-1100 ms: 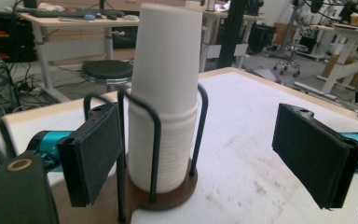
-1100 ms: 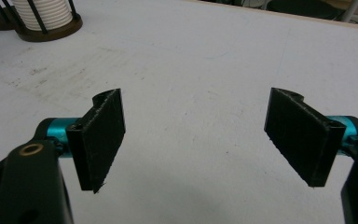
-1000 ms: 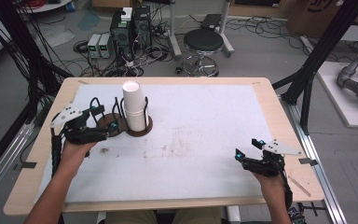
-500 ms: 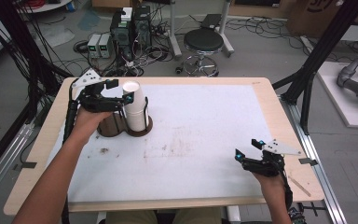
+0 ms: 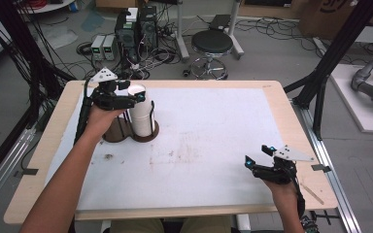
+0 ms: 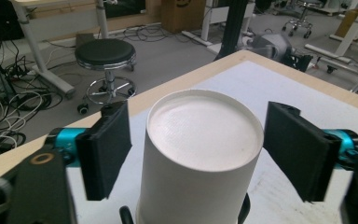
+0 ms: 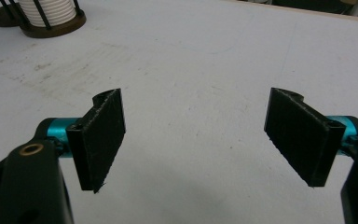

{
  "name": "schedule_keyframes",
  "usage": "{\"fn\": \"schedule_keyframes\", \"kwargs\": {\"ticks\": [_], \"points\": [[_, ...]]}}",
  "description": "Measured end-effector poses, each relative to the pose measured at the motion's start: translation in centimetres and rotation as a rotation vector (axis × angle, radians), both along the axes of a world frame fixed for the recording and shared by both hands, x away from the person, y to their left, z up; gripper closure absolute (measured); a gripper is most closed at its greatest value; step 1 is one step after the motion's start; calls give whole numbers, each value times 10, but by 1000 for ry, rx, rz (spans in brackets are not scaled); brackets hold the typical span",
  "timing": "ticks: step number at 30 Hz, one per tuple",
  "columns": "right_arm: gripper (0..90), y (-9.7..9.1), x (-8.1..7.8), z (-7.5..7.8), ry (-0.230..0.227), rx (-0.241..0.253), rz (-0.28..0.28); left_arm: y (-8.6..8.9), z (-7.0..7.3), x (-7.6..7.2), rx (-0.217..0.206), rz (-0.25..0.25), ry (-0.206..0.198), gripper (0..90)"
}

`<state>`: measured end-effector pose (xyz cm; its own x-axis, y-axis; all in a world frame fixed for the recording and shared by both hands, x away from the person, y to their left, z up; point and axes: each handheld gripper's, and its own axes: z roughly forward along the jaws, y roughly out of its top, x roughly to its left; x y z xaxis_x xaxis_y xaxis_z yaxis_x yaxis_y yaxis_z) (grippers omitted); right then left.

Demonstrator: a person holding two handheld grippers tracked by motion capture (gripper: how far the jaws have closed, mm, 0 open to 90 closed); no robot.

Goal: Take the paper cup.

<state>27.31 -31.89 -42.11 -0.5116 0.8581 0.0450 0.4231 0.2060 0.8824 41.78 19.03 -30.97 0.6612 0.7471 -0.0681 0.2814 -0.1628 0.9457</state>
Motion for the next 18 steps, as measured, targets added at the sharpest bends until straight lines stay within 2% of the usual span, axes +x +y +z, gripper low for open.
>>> {"fn": "schedule_keyframes", "kwargs": {"ticks": [5, 11, 18], "points": [[206, 1, 1, 0, 0, 0, 3, 0, 1, -1, -6, -3, -10, 344], [206, 2, 1, 0, 3, 0, 3, 0, 2, -2, 6, -1, -25, 352], [206, 2, 1, -1, 6, -1, 5, 2, 8, -4, -14, 1, -45, 357]]}}
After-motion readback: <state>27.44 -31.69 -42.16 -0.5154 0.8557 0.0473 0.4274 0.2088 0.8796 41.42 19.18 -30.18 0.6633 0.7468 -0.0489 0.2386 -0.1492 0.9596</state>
